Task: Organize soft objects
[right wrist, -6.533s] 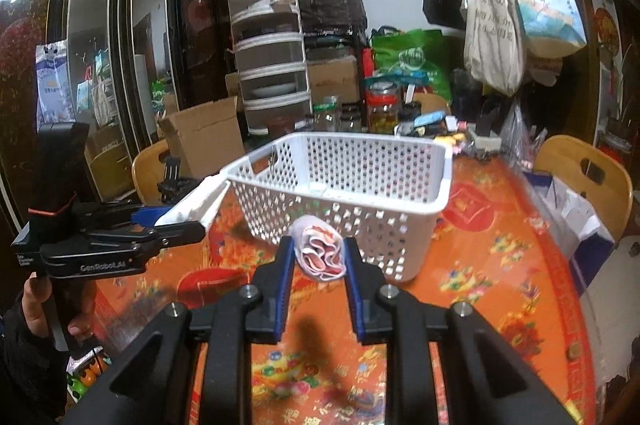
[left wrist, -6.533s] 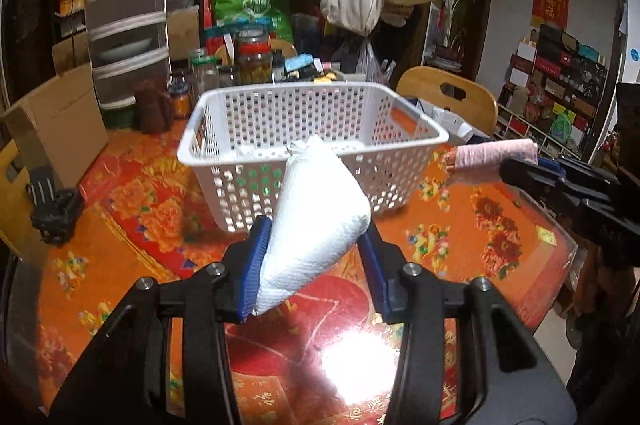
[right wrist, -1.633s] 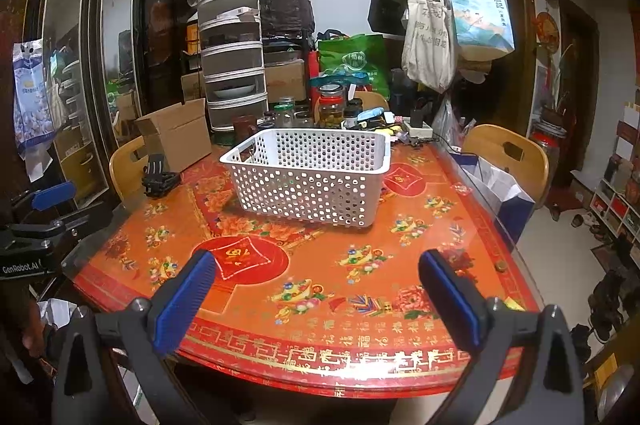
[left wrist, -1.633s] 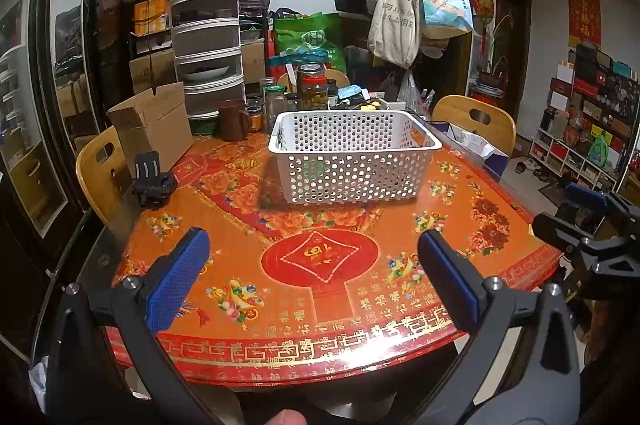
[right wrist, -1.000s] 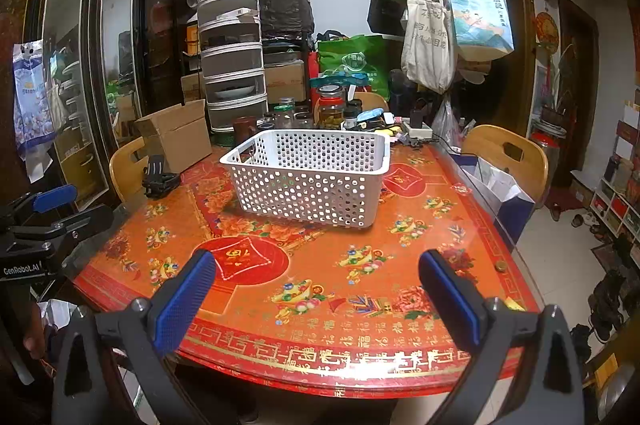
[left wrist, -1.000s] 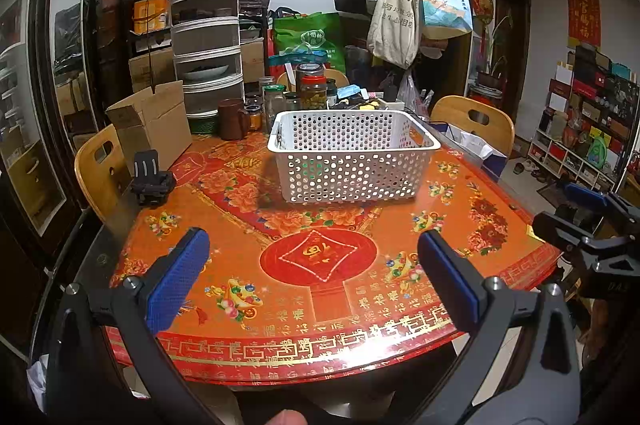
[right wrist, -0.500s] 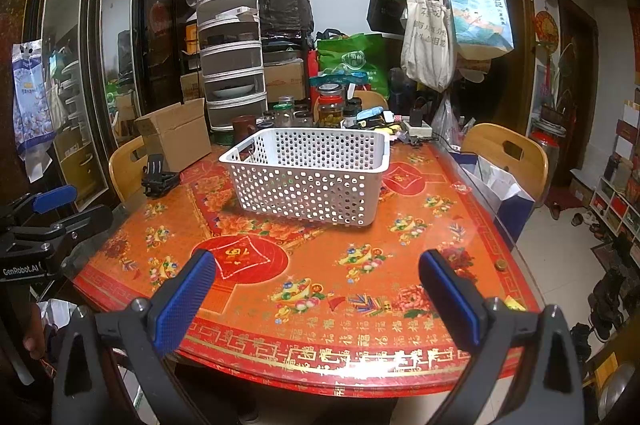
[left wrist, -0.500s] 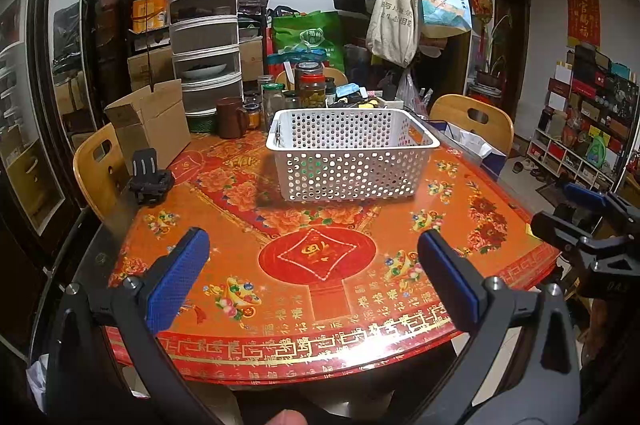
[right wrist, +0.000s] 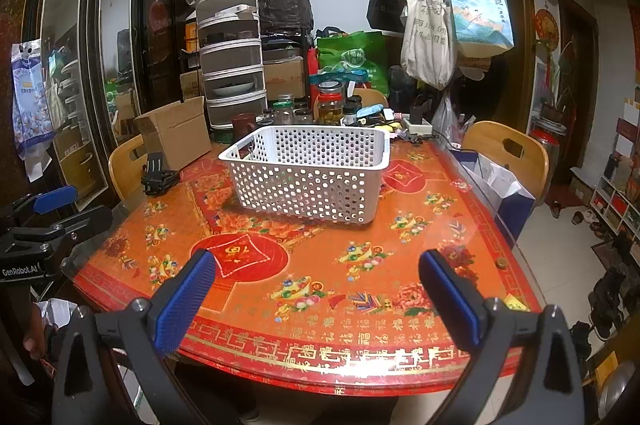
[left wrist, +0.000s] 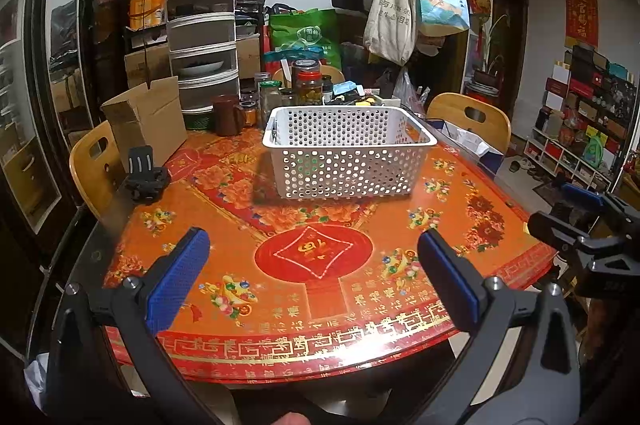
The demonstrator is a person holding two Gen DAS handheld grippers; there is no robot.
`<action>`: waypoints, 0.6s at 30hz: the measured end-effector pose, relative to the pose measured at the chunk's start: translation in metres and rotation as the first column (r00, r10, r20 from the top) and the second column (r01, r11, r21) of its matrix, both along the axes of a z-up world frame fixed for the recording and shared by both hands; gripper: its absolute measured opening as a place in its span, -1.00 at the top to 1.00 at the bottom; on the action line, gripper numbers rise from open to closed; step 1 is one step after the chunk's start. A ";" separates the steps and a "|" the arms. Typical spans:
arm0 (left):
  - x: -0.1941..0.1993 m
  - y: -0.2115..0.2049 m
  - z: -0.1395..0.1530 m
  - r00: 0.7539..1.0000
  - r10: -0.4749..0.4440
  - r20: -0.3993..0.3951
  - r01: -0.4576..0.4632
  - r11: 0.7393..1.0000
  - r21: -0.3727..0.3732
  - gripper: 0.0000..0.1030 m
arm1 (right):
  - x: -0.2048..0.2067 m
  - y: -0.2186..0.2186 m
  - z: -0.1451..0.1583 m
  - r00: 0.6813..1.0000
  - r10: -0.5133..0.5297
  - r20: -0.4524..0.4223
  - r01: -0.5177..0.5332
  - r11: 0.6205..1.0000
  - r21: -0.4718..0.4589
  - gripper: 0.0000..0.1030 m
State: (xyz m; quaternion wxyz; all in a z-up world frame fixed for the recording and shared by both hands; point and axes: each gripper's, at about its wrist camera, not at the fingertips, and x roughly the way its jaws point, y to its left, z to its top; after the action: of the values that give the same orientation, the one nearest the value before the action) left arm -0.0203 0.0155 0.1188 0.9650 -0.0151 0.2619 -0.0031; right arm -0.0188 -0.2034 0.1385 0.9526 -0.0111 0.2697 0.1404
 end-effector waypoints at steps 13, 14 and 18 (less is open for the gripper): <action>0.000 0.000 0.001 1.000 -0.001 -0.002 0.001 1.000 -0.001 -1.00 | -0.001 0.001 -0.005 1.000 -0.004 -0.006 0.004 1.000 -0.001 -0.97; 0.000 0.000 0.000 1.000 -0.005 -0.003 0.005 1.000 -0.002 -1.00 | -0.001 0.001 -0.006 1.000 -0.004 -0.007 0.004 1.000 0.000 -0.97; 0.000 -0.002 -0.005 1.000 -0.012 -0.007 0.012 1.000 0.002 -1.00 | -0.001 0.001 -0.006 1.000 -0.004 -0.009 0.004 1.000 0.000 -0.97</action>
State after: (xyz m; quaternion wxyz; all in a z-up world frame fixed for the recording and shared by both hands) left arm -0.0205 0.0132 0.1142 0.9640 -0.0127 0.2654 -0.0084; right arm -0.0194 -0.2026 0.1323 0.9517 -0.0097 0.2740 0.1384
